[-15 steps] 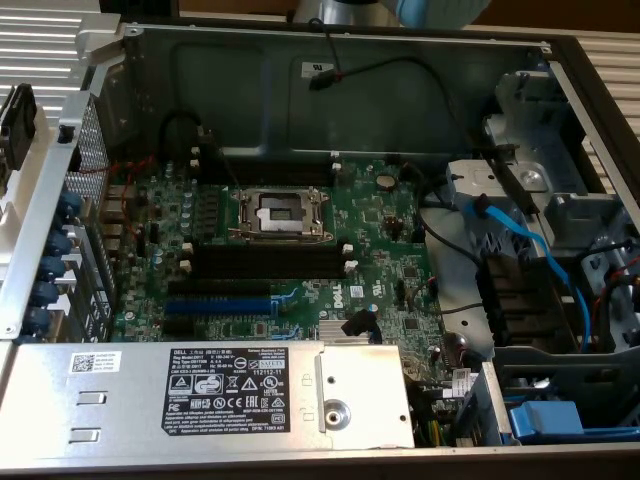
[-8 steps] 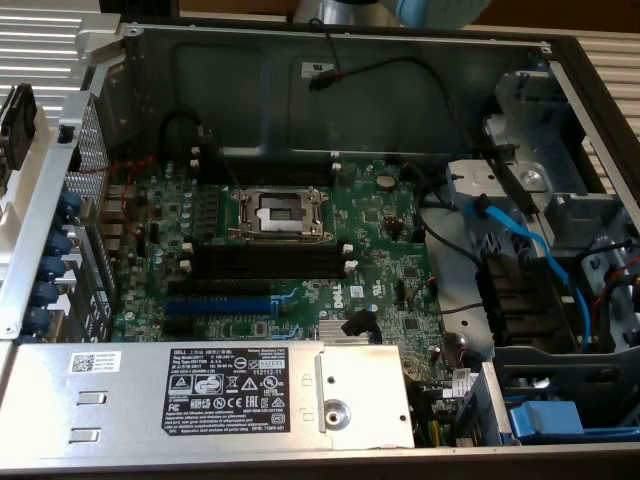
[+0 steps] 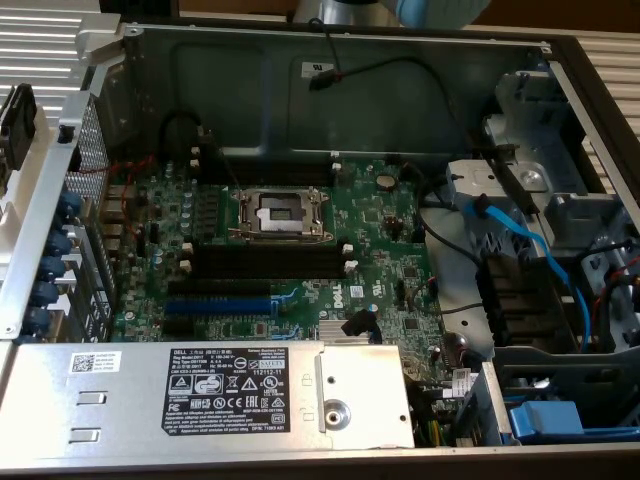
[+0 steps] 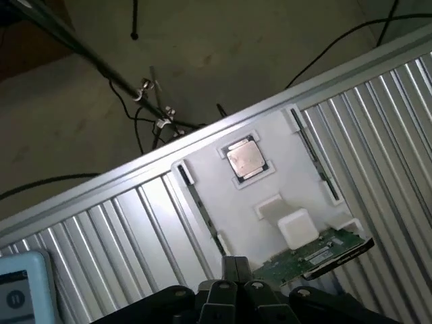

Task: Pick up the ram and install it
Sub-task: 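Pick up the ram and move it above insertion slot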

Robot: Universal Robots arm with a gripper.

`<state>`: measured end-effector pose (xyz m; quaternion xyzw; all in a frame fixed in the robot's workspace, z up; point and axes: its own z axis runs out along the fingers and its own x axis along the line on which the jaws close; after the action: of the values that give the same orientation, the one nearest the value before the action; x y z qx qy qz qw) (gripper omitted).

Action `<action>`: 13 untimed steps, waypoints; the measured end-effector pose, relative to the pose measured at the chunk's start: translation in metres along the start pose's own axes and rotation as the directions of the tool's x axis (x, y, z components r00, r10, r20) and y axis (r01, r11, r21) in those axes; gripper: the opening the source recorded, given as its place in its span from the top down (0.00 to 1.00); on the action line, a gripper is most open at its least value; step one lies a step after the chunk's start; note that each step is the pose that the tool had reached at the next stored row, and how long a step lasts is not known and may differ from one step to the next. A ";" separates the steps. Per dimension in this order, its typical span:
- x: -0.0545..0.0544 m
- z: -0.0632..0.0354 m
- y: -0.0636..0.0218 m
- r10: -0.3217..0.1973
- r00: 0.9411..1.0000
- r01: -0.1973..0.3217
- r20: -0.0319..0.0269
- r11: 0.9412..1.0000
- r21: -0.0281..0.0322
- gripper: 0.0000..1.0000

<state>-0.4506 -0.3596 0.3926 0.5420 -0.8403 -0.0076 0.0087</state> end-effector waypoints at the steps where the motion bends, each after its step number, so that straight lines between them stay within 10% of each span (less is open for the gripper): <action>1: 0.000 0.0000 0.0000 -0.018 1.000 0.018 0.000 1.000 0.000 0.90; 13: 0.000 0.0000 0.0000 -0.234 0.972 0.234 -0.005 0.972 0.001 0.90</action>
<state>-0.4506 -0.3596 0.3926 0.6374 -0.7705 -0.0065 0.0096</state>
